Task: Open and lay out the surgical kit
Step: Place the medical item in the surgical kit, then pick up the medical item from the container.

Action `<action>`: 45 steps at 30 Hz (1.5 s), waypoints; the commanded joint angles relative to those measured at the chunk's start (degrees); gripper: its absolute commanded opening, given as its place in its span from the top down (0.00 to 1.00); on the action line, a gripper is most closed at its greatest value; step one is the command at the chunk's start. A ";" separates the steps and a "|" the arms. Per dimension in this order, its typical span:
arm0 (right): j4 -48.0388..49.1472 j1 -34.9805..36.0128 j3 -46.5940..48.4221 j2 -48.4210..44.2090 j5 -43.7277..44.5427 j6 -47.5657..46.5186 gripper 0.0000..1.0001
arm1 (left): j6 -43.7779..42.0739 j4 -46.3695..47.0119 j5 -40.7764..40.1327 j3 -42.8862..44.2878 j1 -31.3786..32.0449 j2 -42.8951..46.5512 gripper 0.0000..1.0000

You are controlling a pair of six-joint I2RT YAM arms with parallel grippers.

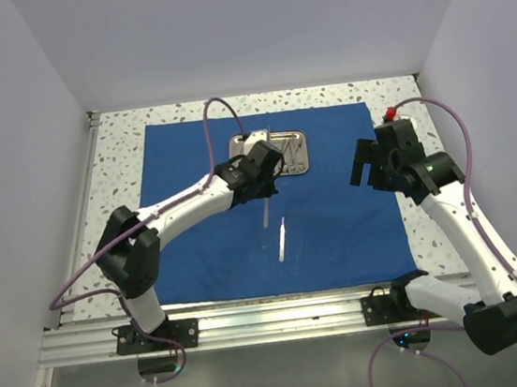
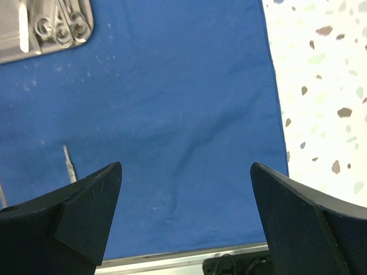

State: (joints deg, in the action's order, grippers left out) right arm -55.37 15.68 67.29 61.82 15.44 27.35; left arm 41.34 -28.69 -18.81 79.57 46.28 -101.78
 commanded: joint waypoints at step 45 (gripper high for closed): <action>-2.55 -0.21 4.25 6.55 6.79 -2.39 0.02 | -19.63 2.74 18.27 53.84 -18.24 -39.63 0.14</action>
State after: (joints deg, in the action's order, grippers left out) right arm -58.54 15.68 69.21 66.48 20.14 26.26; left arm 24.29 -33.10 -8.10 129.56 27.94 -141.38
